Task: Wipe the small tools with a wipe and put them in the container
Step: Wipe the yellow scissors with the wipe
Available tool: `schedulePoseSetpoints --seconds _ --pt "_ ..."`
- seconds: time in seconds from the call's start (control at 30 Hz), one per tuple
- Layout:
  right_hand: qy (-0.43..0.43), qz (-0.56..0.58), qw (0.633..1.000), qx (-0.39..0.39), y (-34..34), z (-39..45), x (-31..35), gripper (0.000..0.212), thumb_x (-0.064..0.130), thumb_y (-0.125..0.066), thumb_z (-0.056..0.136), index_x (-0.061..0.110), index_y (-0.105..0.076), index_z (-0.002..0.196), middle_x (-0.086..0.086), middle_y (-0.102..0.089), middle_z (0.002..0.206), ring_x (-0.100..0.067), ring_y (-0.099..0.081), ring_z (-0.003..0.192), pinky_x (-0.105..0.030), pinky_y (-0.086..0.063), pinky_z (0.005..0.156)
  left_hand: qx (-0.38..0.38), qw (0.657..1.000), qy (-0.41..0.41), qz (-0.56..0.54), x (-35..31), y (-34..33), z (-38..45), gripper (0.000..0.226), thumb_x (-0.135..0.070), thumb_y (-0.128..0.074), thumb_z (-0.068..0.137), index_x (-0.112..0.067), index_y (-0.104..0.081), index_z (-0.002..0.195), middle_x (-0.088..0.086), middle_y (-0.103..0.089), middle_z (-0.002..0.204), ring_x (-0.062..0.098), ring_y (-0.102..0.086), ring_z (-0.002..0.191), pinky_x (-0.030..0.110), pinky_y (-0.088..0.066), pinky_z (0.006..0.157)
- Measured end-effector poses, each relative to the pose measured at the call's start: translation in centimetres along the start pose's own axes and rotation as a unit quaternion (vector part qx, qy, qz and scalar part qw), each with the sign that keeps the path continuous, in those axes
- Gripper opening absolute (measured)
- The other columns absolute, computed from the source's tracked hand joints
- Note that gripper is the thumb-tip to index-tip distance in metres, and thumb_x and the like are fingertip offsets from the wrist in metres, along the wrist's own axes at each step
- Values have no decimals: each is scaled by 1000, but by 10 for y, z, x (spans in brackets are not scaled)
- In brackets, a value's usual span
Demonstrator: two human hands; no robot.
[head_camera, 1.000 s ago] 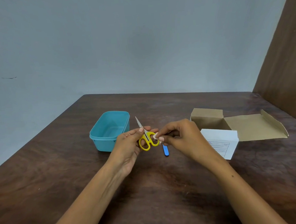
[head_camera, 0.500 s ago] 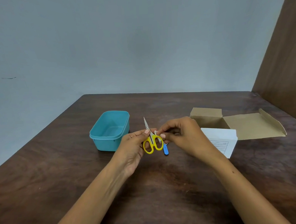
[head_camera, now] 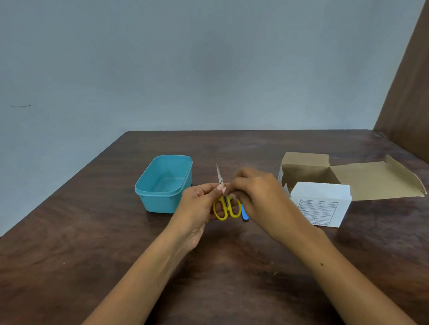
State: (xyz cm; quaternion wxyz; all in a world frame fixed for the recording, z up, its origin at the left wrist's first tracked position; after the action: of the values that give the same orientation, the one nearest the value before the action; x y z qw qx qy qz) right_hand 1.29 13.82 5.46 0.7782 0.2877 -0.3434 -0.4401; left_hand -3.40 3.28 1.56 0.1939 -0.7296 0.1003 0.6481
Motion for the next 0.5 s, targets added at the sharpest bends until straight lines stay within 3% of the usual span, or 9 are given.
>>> schedulePoseSetpoints --seconds 0.13,0.27,0.33,0.5 --pt "-55 -1 991 -122 18 0 -11 16 2 -55 78 4 -70 84 -11 -64 86 -24 -61 68 -21 -42 58 42 999 18 -20 0 -3 -1 26 -12 -45 98 1 -66 105 16 -75 90 21 -74 77 27 -60 67" --pt "-60 23 996 -66 7 0 -11 19 10 -50 77 6 -69 80 -10 -64 83 -26 -61 71 -33 -49 58 88 993 54 -60 -1 -6 -1 22 -4 -47 95 5 -64 106 13 -73 79 16 -71 66 23 -58 59" --pt "-51 32 997 -39 1 0 -11 20 10 -51 76 7 -70 80 -10 -65 81 -28 -62 72 -37 -51 59 121 988 69 -59 0 -6 -1 19 2 -53 89 4 -64 105 13 -71 82 16 -70 69 23 -58 65" --pt "-61 52 995 -64 4 1 -17 18 -3 -61 80 8 -74 85 -10 -69 85 -26 -65 74 -38 -54 64 133 991 32 -10 -1 -4 -3 34 17 -57 80 -10 -68 97 6 -75 82 11 -71 73 20 -58 71"
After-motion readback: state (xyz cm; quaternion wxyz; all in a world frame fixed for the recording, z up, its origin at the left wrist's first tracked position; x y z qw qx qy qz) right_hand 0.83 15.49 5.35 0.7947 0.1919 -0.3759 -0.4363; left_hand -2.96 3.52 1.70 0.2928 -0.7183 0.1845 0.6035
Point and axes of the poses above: each hand's wrist, its own z-axis towards the middle knuckle, its own y-axis out of the back of the hand, x = y × z, the point moved 5 cm from there along z, towards the middle knuckle
